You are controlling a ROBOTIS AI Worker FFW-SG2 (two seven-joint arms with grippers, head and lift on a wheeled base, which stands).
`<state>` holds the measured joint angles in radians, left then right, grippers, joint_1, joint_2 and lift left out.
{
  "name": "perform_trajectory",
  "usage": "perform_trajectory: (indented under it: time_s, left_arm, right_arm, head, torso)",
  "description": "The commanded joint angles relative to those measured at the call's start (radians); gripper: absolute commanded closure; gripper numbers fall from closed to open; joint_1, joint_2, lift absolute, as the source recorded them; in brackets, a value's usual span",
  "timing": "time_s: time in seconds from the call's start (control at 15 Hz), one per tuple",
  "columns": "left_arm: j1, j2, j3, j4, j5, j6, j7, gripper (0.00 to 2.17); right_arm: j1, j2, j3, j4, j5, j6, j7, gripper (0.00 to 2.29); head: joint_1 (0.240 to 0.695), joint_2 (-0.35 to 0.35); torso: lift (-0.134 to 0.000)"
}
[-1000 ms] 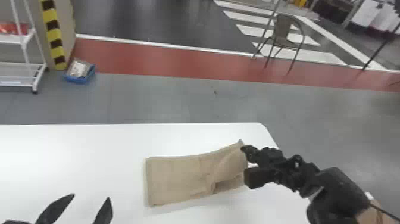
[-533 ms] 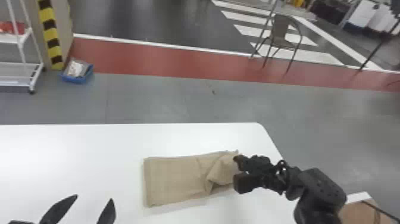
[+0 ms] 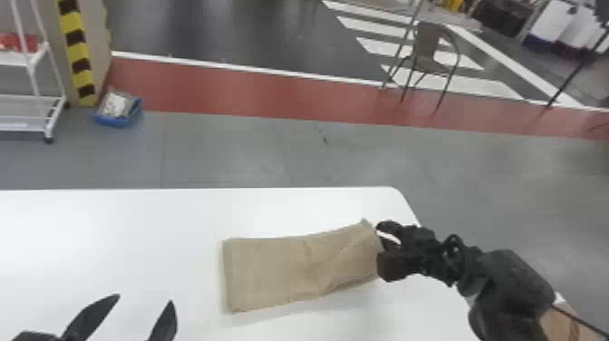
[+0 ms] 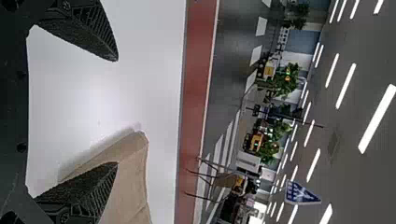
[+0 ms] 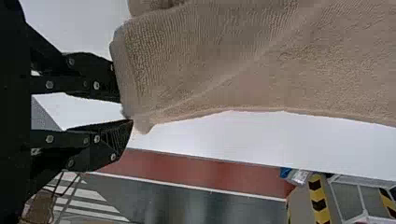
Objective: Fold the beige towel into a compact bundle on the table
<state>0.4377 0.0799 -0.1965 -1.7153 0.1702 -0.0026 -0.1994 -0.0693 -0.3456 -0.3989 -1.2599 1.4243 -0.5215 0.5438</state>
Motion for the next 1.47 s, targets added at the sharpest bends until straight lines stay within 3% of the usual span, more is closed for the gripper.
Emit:
perform_trajectory:
  time_s: [0.0,0.2,0.27,0.4,0.53,0.67,0.8,1.07,1.4]
  left_arm:
    - [-0.01,0.0,-0.003,0.011,0.0,0.002,0.0,0.09]
    - [-0.023,0.0,-0.015,0.026,0.0,0.002,0.0,0.09]
    - [-0.023,0.0,-0.015,0.029,0.0,0.002,0.0,0.09]
    - [-0.023,0.001,-0.004,0.034,0.002,0.002,0.0,0.09]
    - [-0.033,0.001,-0.003,0.043,0.003,0.002,0.0,0.09]
    - [-0.046,0.0,-0.012,0.051,0.002,0.005,0.0,0.09]
    - [-0.054,0.0,-0.017,0.06,0.002,0.008,0.0,0.09]
    - [-0.056,0.003,-0.015,0.066,0.002,0.008,-0.002,0.09]
    - [-0.054,0.008,-0.014,0.069,0.002,0.005,-0.005,0.09]
  right_arm:
    - [-0.023,-0.009,-0.034,0.027,-0.005,0.03,-0.002,0.08]
    - [-0.026,-0.015,-0.038,0.028,-0.065,0.122,-0.001,0.08]
    - [-0.023,-0.009,-0.029,0.014,-0.142,0.226,0.03,0.09]
    - [0.037,-0.006,-0.001,-0.124,-0.394,0.509,0.193,0.13]
    - [0.118,-0.003,0.038,-0.294,-0.607,0.907,0.291,0.15]
    - [0.154,0.002,0.051,-0.421,-0.772,1.294,0.344,0.15]
    - [0.163,0.002,0.04,-0.478,-0.904,1.549,0.358,0.16]
    - [0.089,0.002,0.015,-0.4,-0.979,1.659,0.341,0.18]
    - [-0.038,0.007,-0.024,-0.193,-1.068,1.607,0.251,0.18]
  head:
    - [0.695,-0.35]
    - [0.695,-0.35]
    - [0.695,-0.35]
    - [0.695,-0.35]
    - [0.695,-0.35]
    - [0.695,-0.35]
    - [0.695,-0.35]
    - [0.695,-0.35]
    - [0.695,-0.35]
  torso:
    - [0.0]
    - [0.0]
    - [0.0]
    - [0.0]
    - [0.0]
    - [0.0]
    - [0.0]
    - [0.0]
    - [0.0]
